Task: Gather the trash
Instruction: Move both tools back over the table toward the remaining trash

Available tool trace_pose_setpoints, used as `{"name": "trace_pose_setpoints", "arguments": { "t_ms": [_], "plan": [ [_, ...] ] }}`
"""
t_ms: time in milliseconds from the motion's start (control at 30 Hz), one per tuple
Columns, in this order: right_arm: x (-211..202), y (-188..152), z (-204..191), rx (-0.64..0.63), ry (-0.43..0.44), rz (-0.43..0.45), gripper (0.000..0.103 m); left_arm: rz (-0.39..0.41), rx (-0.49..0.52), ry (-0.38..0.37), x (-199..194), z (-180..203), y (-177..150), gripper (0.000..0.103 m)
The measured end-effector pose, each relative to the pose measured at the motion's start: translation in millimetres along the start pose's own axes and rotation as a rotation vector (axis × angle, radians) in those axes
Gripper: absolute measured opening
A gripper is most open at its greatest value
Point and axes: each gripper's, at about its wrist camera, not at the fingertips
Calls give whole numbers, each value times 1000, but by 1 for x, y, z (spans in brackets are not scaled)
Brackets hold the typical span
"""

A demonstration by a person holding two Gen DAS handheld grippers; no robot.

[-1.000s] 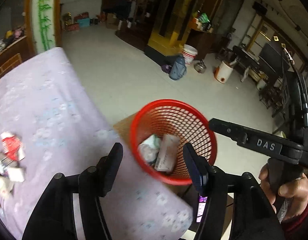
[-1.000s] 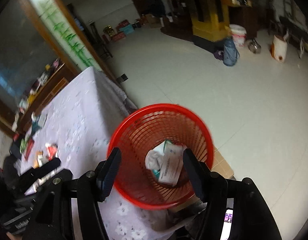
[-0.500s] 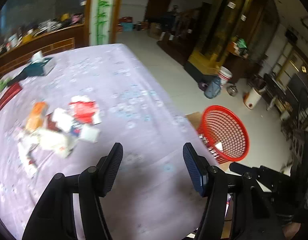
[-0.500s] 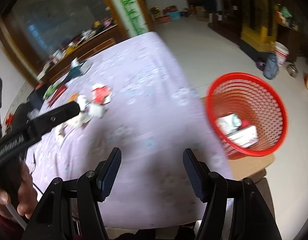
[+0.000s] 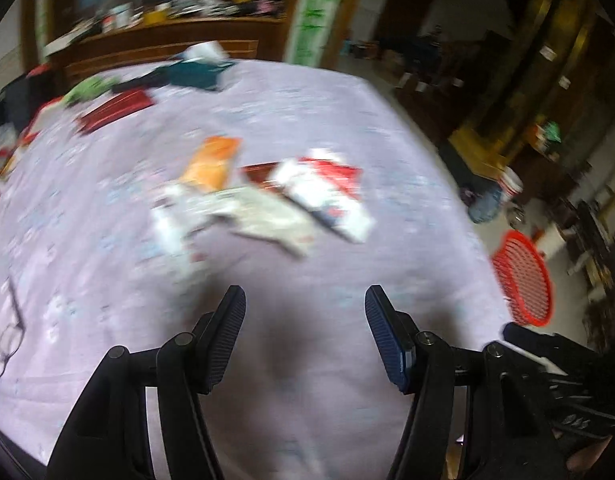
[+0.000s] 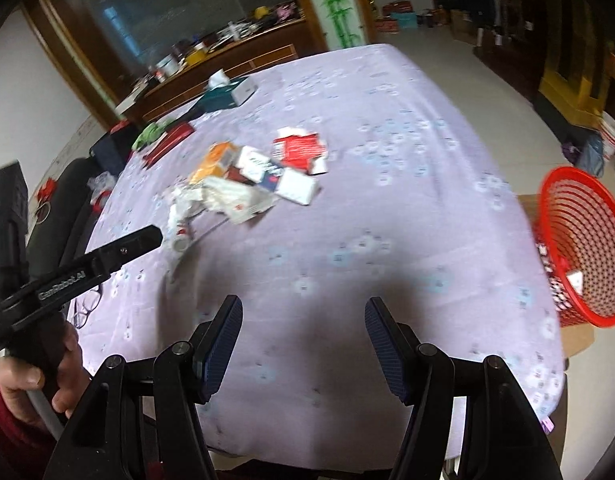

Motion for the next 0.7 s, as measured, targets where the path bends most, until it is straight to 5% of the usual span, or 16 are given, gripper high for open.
{"name": "trace_pose_setpoints", "arguments": {
  "t_ms": [367,700],
  "plan": [
    [31,19,-31,-82,2,-57,68,-73,-206,59,44,-105,24,55],
    [41,41,-50,-149,36,-58,68,-166,-221,44,102,-113,39,38]
  ]
}}
Point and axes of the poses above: each gripper's, at about its wrist camera, not at the fingertips, and x roughly the way its jaws point, z to its right, y to its top, and after that the axes turned 2 degrees about -y, right-handed
